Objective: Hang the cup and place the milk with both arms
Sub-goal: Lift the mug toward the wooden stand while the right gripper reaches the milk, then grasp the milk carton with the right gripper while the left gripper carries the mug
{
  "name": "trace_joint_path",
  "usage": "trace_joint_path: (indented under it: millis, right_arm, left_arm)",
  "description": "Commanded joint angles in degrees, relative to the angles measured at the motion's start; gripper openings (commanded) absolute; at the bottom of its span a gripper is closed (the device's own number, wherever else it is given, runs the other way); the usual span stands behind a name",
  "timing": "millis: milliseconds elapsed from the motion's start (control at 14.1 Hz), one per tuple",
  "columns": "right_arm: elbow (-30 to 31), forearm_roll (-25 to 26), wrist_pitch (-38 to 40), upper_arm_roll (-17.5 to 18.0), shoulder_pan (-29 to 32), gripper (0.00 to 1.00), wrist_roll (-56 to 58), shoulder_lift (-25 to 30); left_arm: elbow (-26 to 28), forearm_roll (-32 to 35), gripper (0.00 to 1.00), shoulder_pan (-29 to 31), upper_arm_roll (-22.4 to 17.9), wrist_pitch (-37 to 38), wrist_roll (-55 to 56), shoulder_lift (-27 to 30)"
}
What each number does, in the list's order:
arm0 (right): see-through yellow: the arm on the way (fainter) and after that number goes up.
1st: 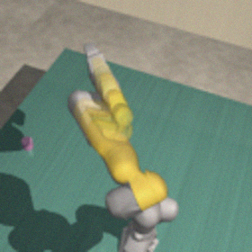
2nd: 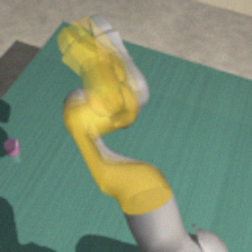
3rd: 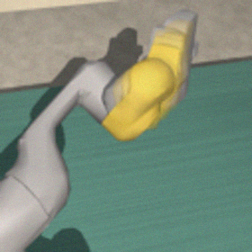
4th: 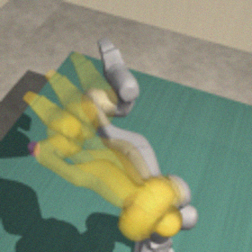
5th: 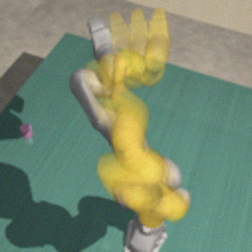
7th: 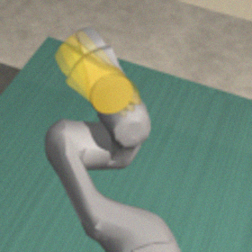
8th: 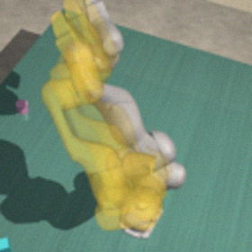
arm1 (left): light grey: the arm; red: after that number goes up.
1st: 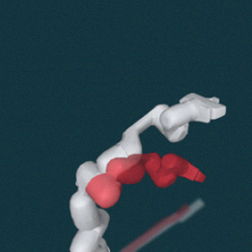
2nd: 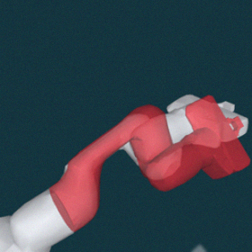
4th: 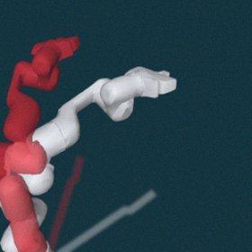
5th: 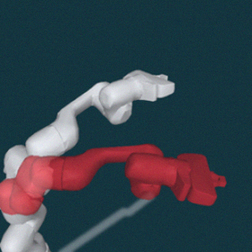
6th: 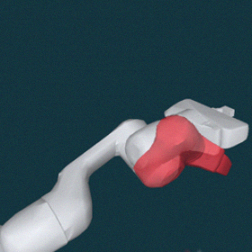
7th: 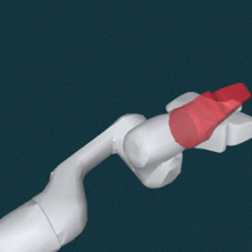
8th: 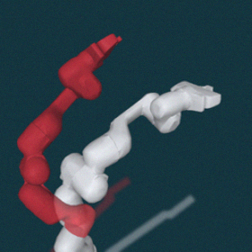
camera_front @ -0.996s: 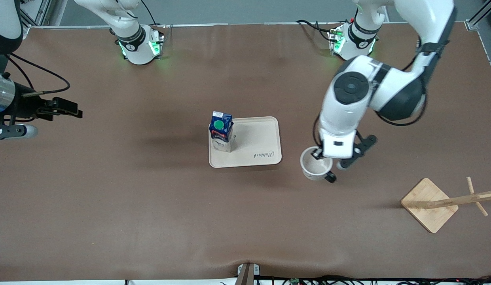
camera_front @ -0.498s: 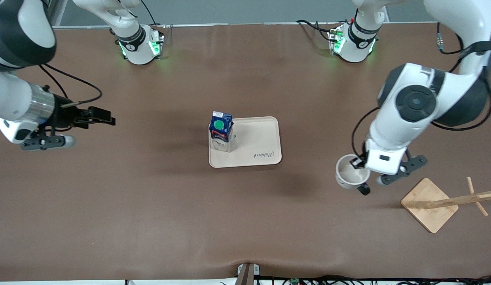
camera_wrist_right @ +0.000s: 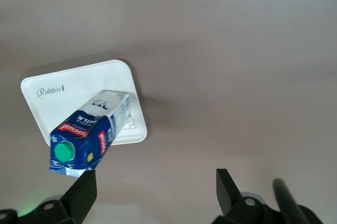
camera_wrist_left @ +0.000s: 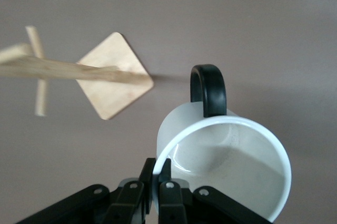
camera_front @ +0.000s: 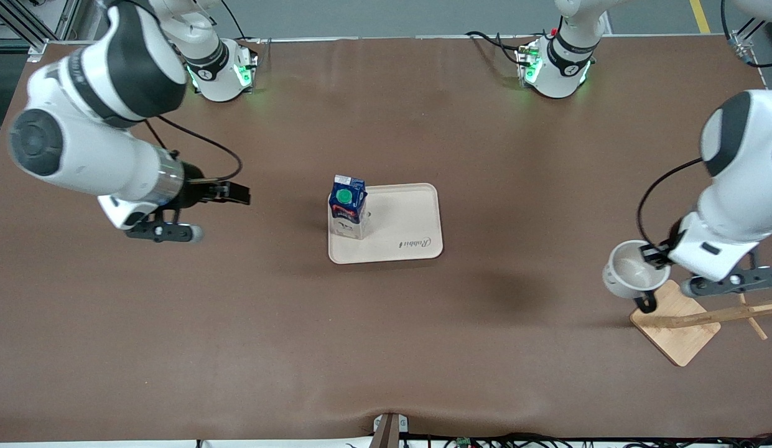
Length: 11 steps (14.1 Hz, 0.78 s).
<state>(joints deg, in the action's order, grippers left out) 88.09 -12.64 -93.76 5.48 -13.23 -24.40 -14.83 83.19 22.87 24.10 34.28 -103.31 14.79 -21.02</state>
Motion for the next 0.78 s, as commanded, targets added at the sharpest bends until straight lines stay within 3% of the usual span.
trace_joint_path:
  millis: [0, 427, 712]
  right_arm:
    - [-1.0, -0.5, -1.7, -0.4, -3.8, 1.00, -3.9, -1.8]
    - [-1.0, -0.1, -11.8, -0.4, -13.4, 1.00, -17.1, -7.6]
    - [-0.7, 0.9, -12.5, -0.4, -16.0, 1.00, -18.1, -9.2]
  left_arm:
    - [0.6, -0.6, 0.00, 3.1, 0.6, 1.1, -7.7, 2.7]
    - [0.5, -10.5, 0.00, 12.1, 0.6, 1.4, -11.7, 4.1]
    - [0.5, -17.9, 0.00, 15.4, 0.4, -3.3, -10.7, 4.1]
